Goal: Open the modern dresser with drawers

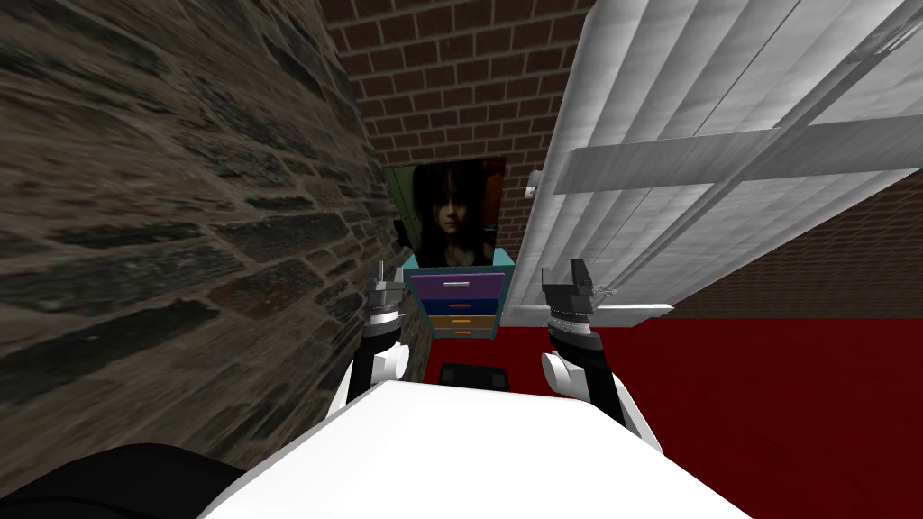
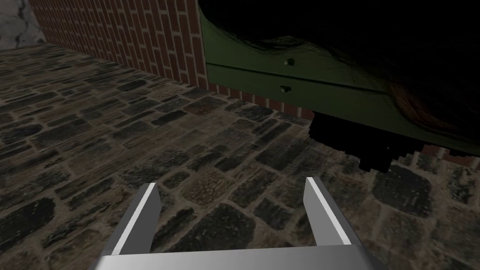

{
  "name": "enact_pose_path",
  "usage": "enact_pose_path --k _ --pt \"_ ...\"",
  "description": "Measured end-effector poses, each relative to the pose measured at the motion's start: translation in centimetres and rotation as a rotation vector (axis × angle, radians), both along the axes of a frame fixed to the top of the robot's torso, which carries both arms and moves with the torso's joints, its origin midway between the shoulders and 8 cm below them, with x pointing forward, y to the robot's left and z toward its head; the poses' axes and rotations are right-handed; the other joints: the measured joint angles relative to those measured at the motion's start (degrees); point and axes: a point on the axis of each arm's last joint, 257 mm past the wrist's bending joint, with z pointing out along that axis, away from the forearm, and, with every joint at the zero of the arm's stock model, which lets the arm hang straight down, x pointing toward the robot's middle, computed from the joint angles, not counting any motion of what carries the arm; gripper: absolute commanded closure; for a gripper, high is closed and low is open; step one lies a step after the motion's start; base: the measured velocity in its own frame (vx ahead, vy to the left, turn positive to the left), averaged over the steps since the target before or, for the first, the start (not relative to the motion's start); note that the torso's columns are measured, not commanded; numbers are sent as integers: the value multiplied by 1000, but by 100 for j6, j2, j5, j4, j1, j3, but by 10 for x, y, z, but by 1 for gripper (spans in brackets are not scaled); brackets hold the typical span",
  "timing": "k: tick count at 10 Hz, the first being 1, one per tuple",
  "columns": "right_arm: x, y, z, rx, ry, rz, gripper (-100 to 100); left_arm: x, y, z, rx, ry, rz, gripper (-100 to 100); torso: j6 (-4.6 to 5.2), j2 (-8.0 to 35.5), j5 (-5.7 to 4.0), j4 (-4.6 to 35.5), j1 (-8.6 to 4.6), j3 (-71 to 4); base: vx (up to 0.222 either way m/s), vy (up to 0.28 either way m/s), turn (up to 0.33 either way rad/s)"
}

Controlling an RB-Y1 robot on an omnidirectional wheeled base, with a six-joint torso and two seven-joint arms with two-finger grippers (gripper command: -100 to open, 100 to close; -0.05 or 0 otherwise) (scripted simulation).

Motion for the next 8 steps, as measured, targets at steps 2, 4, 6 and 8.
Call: enact_pose_path --k 2,4,6,8 --pt "0 0 0 0 0 0 0 0 0 0 0 0 0 0 0 597 0 600 0 -1200 0 0 0" --pt "0 0 0 0 0 0 0 0 0 0 0 0 0 0 0 1422 0 1424 0 -2850 0 0 0" --pt "0 0 0 0 0 0 0 0 0 0 0 0 0 0 0 2269 0 2268 0 -4536 0 0 0" --pt "0 0 0 0 0 0 0 0 0 0 0 0 0 0 0 3116 0 3114 0 -6227 0 0 0"
